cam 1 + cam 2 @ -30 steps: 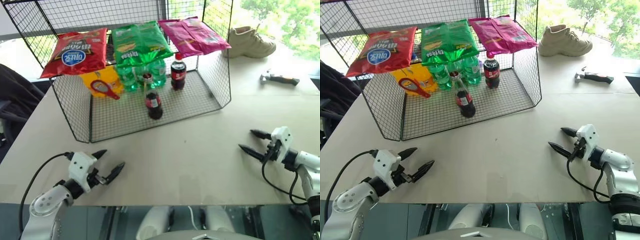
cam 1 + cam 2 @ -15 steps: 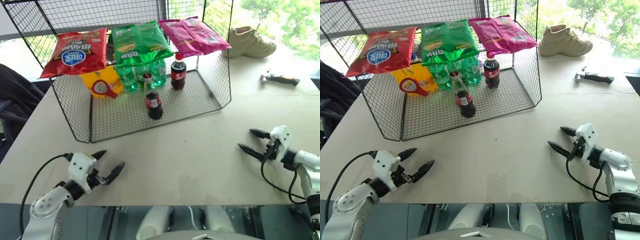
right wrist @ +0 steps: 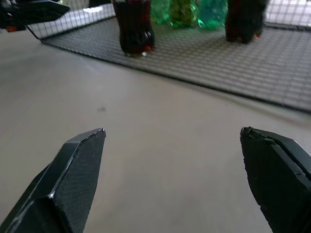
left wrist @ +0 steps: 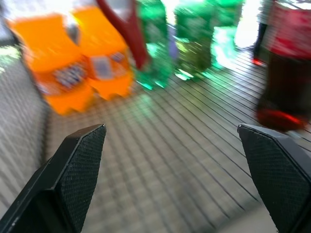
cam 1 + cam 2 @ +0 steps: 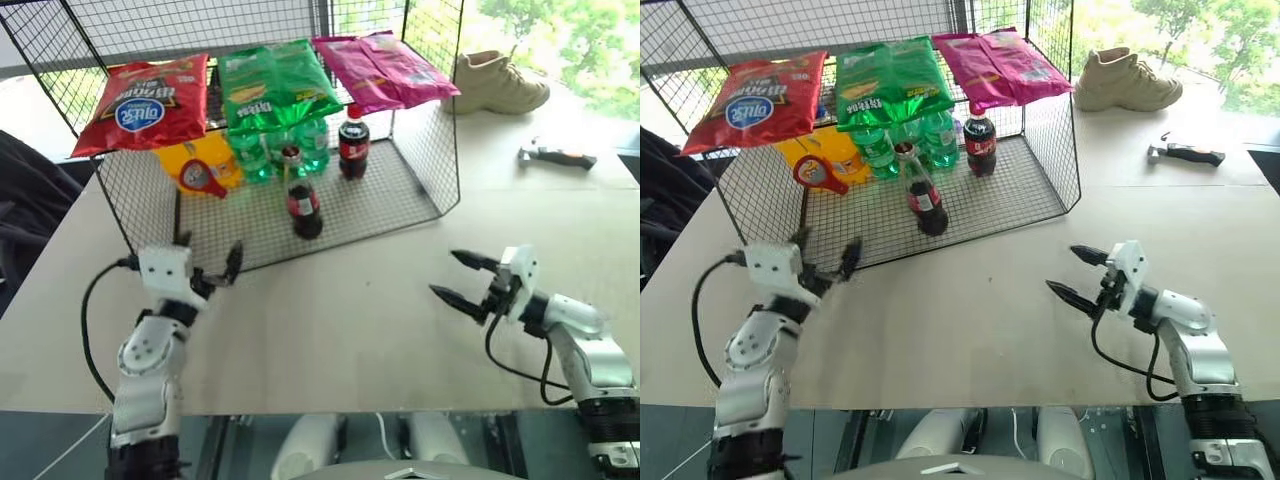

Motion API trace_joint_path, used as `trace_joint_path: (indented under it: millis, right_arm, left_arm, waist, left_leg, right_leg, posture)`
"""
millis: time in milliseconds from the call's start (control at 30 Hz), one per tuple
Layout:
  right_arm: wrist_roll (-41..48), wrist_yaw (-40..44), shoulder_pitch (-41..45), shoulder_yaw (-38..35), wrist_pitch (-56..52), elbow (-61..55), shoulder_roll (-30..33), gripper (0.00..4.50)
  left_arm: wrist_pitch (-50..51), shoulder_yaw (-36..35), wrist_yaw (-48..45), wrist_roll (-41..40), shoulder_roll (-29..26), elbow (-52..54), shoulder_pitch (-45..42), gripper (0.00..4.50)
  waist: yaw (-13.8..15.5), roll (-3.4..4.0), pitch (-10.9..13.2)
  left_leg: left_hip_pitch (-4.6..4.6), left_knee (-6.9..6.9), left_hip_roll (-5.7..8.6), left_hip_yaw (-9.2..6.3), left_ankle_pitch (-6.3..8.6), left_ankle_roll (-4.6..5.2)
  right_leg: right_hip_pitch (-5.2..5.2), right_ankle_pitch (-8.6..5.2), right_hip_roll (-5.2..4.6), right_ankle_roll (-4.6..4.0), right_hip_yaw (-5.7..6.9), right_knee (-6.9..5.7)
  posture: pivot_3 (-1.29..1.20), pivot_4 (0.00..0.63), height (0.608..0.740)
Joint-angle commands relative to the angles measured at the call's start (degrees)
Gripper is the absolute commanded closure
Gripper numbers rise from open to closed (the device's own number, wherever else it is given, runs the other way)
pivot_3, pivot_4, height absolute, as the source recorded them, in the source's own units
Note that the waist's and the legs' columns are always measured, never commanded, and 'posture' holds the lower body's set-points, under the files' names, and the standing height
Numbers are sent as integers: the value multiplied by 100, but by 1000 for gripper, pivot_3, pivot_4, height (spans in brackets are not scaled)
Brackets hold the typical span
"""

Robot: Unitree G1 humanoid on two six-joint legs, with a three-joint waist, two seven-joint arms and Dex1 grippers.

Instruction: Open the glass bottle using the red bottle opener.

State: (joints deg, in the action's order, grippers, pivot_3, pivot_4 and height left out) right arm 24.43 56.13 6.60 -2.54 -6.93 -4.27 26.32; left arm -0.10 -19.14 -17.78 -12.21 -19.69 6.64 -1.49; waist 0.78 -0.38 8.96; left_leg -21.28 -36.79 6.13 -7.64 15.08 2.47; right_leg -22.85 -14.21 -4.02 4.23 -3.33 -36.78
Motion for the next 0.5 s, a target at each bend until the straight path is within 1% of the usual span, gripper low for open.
trace_joint_path:
  millis: [33, 167, 233, 400, 500]
  right_arm:
    - [271, -463, 94, 234, -411, -1086, -254, 41]
    - [318, -937, 271, 471, -758, -1742, -505, 41]
    - [253, -1228, 406, 578, -906, -2002, -628, 41]
    - [-310, -2046, 602, 941, -1234, -2491, -800, 41]
    - [-495, -2311, 623, 1060, -1376, -2682, -796, 41]
  left_arm:
    - [-294, -310, 485, 201, -113, -235, -396, 0]
    - [-378, -351, 614, 245, -251, -521, -770, 0]
    - [-417, -292, 562, 238, -335, -676, -949, 0]
    - [-582, -17, 209, 249, -556, -1110, -1384, 0]
    - [-675, 106, 7, 243, -642, -1349, -1606, 0]
  waist:
    - [-2, -6, -4]
    - [-13, -34, -21]
    - [-24, -36, -21]
    - [-15, -41, -24]
    - [-3, -43, -25]
  left_leg:
    - [-5, 0, 0, -2, -1, 0]
    - [-62, -19, 0, -2, -5, 2]
    - [-66, -22, 1, -3, -5, 1]
    - [-69, -22, 0, -11, -11, -10]
    - [-71, -27, 1, -10, -12, -10]
  right_leg:
    - [-7, 0, 0, 0, 2, 0]
    - [-60, 6, 2, -6, 4, -10]
    - [-64, 6, 4, -6, 4, -12]
    - [-73, 9, 8, -13, 12, -25]
    - [-73, 10, 7, -13, 13, -25]
  posture:
    - [0, 150, 732]
    - [0, 150, 732]
    - [0, 150, 732]
    - [0, 150, 732]
    - [0, 150, 732]
